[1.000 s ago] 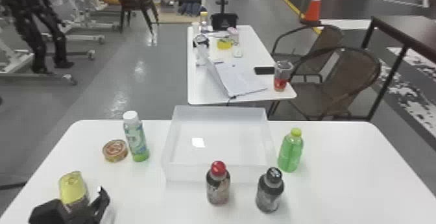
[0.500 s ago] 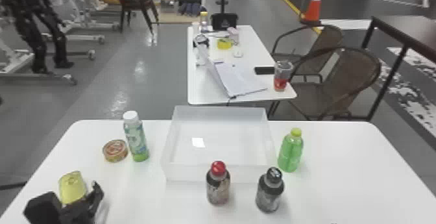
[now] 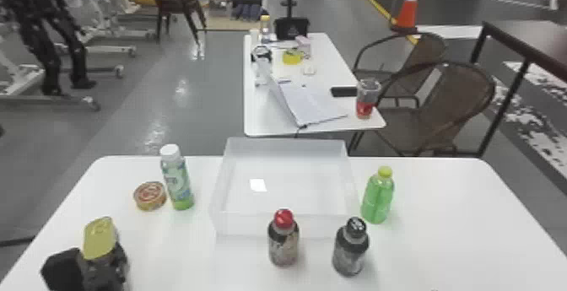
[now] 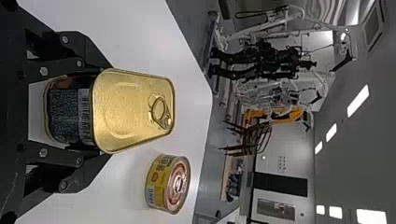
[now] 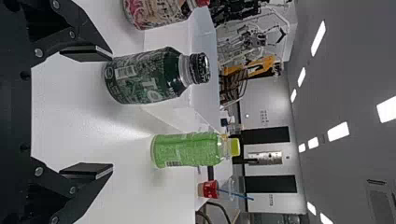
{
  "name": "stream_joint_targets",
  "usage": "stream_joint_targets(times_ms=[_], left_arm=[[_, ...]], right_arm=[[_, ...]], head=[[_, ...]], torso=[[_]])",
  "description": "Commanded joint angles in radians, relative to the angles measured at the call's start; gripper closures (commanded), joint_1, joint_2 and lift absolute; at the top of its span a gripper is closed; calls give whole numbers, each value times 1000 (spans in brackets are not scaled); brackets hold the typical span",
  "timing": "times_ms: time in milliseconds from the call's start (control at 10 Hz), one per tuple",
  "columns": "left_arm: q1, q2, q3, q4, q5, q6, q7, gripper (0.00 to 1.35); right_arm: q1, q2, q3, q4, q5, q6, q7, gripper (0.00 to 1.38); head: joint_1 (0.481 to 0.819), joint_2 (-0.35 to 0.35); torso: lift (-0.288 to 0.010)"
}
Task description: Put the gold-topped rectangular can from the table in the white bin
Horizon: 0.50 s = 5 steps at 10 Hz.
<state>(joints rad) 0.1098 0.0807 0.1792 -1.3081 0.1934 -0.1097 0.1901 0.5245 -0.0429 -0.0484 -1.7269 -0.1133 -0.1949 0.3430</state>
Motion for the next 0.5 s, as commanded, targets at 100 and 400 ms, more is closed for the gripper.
stream_joint_targets(times_ms=[100, 400], left_arm=[[-7, 2, 13, 4, -23, 1, -6, 823], [22, -13, 3, -39, -65, -70, -5, 998]], right_arm=[[0, 2, 1, 1, 0, 0, -1, 423], [0, 6, 1, 3, 1, 0, -1, 423]], head=[[549, 0], [549, 0]], torso=[[-100], [-100]])
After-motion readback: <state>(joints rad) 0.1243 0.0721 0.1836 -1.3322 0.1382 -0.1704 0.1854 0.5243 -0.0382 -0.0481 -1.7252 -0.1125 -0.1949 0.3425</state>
